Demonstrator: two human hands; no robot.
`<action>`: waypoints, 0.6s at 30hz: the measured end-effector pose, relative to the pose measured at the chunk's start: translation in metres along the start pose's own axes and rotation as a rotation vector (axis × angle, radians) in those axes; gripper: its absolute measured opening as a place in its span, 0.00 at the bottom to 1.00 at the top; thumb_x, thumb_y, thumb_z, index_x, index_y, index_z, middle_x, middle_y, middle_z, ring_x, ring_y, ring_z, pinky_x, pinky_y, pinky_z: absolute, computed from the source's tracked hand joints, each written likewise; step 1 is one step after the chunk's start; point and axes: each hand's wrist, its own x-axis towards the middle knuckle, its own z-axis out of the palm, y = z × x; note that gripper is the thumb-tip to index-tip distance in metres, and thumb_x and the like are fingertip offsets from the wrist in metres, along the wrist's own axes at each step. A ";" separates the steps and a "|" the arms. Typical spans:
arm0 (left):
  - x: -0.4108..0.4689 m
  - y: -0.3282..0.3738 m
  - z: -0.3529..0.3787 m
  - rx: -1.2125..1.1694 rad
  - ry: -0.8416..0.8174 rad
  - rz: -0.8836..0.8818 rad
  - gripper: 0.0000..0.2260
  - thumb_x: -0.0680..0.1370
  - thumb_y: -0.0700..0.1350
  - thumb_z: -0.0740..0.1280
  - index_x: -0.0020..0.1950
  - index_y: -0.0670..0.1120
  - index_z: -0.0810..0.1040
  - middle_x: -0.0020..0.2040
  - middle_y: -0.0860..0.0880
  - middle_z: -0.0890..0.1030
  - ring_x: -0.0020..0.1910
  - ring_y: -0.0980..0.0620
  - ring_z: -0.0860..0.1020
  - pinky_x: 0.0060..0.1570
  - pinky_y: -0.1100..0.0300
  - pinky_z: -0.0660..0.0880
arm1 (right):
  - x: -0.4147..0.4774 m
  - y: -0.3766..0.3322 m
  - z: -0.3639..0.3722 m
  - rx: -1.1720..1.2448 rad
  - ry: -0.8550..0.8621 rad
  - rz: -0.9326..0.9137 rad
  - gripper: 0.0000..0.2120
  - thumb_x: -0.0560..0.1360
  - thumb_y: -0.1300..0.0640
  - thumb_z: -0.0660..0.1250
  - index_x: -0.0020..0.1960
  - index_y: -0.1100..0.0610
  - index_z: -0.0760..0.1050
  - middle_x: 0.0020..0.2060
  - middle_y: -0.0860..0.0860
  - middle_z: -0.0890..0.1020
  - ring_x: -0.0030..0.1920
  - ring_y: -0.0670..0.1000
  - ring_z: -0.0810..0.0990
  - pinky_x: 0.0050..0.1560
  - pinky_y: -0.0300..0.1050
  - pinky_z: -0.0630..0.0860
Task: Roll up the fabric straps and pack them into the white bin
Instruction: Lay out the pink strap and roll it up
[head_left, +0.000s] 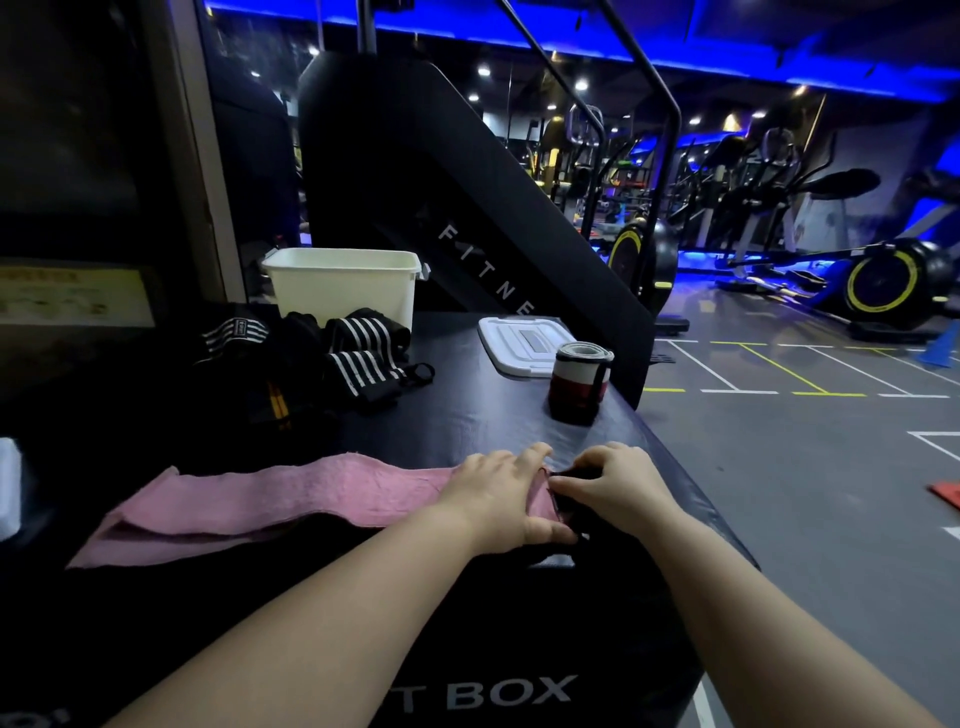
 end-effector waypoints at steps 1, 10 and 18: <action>-0.003 0.001 -0.003 -0.001 -0.009 -0.012 0.46 0.68 0.71 0.67 0.78 0.53 0.52 0.71 0.46 0.68 0.72 0.46 0.64 0.71 0.50 0.60 | 0.001 -0.001 -0.001 -0.007 -0.001 -0.015 0.14 0.64 0.35 0.72 0.36 0.44 0.76 0.41 0.46 0.79 0.52 0.52 0.76 0.48 0.42 0.68; -0.019 -0.020 -0.009 0.116 -0.105 0.030 0.38 0.76 0.69 0.55 0.80 0.52 0.49 0.79 0.53 0.56 0.76 0.49 0.54 0.74 0.52 0.51 | 0.007 0.002 -0.006 -0.068 0.014 -0.105 0.13 0.66 0.40 0.75 0.40 0.48 0.81 0.39 0.44 0.78 0.49 0.51 0.77 0.50 0.44 0.72; -0.037 -0.040 -0.011 0.146 -0.110 -0.047 0.37 0.77 0.70 0.52 0.80 0.53 0.46 0.80 0.54 0.52 0.77 0.50 0.50 0.74 0.52 0.47 | 0.005 0.005 -0.002 -0.045 0.018 -0.115 0.12 0.66 0.37 0.73 0.39 0.44 0.79 0.42 0.46 0.79 0.51 0.52 0.77 0.53 0.47 0.73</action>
